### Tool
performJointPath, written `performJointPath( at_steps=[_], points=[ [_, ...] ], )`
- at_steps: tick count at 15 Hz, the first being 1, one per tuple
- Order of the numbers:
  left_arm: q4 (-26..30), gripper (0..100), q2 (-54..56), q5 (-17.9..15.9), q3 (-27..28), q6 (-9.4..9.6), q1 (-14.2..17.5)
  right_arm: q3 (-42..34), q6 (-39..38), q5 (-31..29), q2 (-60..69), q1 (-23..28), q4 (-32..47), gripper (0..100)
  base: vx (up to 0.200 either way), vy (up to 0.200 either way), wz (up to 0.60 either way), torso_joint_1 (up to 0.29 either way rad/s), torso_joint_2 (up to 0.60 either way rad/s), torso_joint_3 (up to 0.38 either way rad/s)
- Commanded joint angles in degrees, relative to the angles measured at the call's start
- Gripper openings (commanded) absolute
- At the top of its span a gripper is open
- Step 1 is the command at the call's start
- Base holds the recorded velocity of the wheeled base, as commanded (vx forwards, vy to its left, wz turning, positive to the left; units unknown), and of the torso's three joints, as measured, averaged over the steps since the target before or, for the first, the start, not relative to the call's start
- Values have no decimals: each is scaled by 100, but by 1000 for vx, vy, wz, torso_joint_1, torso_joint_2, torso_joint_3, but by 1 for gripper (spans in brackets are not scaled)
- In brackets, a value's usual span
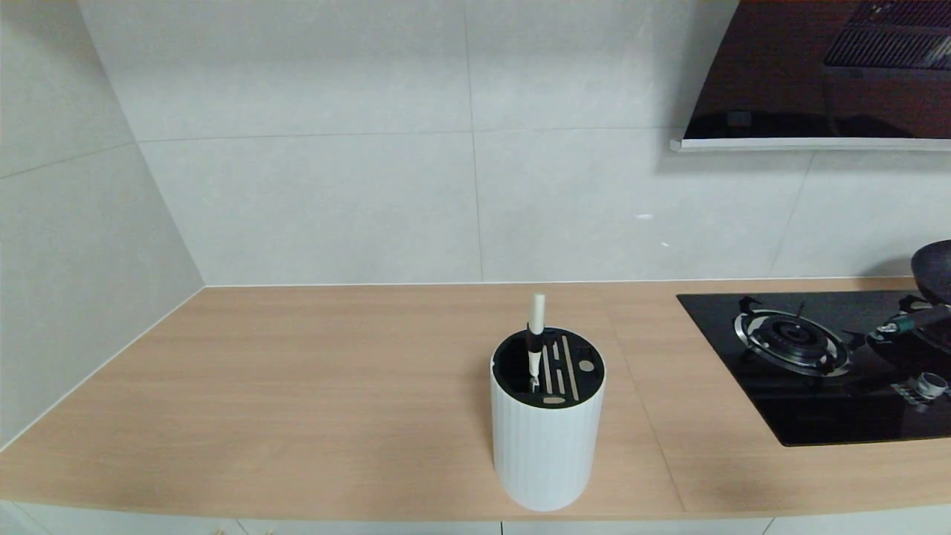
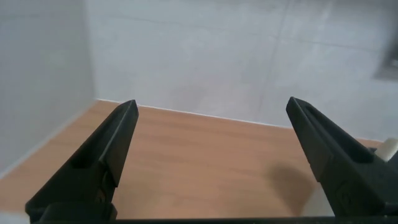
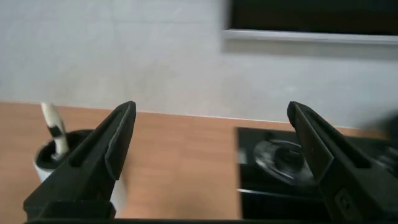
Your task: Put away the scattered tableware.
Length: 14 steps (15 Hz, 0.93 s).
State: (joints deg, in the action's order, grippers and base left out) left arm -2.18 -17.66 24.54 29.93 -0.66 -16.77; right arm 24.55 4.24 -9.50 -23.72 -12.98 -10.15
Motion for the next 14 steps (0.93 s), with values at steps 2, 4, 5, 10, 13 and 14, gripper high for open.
performJointPath(
  at_steps=[2,4,5,10,13,14],
  points=[
    [403,100,1213,-28,-356,136,1062,-363,15,-158,1792,762,1147,100,0,0,0,0,0,0],
    [526,100,1652,-195,-602,198,1633,-970,50,211,2355,1342,1147,100,0,0,0,0,0,0],
    [605,100,1766,-248,-892,206,1669,-1181,33,53,2355,1333,1051,100,0,0,0,0,0,0],
    [-28,100,1766,-793,-2808,-4,1669,-2455,209,194,2355,1333,277,100,0,0,0,0,0,0],
    [-2,100,1766,-1285,-2993,-13,1669,-2455,165,343,2355,1333,655,100,0,0,0,0,0,0],
    [-2,100,1766,-1487,-2993,-4,1669,-2455,138,510,2355,1333,655,100,0,0,0,0,0,0]
  ],
)
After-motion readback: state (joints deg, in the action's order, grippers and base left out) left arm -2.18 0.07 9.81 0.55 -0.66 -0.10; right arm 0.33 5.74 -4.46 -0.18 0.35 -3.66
